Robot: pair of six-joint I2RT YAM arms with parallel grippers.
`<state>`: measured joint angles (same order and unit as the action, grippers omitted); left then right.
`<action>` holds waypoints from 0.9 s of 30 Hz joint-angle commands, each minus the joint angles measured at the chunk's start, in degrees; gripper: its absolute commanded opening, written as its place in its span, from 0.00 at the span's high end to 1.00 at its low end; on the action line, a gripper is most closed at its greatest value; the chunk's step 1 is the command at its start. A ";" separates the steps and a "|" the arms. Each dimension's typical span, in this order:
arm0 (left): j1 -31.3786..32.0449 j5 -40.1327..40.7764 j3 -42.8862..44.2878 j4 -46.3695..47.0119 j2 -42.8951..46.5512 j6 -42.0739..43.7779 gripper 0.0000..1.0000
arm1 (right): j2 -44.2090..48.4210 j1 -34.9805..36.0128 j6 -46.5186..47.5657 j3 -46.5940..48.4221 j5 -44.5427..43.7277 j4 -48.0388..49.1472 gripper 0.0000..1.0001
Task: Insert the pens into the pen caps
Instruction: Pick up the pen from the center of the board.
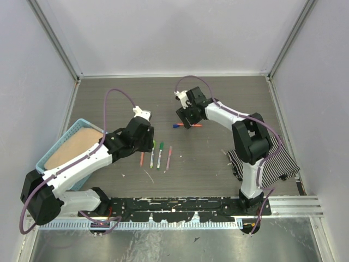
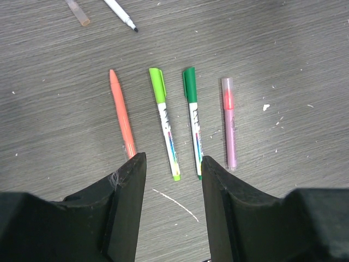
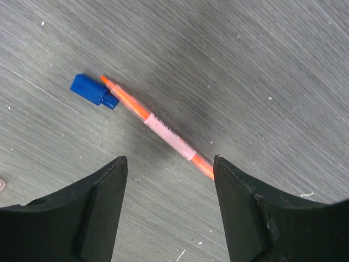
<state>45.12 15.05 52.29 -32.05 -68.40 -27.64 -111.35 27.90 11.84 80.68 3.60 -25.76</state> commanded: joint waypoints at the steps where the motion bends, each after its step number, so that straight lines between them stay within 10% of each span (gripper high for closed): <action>1: -0.60 0.07 0.66 0.09 -0.21 0.28 0.48 | -1.74 -0.42 3.63 4.70 1.60 0.04 0.32; 27: -1.87 -0.82 0.82 0.57 -1.73 0.66 0.49 | -7.93 -0.91 4.10 7.56 -0.36 -2.06 0.64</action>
<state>43.59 14.81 52.31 -32.03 -69.87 -27.42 -119.66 27.51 16.36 86.96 4.36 -27.92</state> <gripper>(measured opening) 0.513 0.390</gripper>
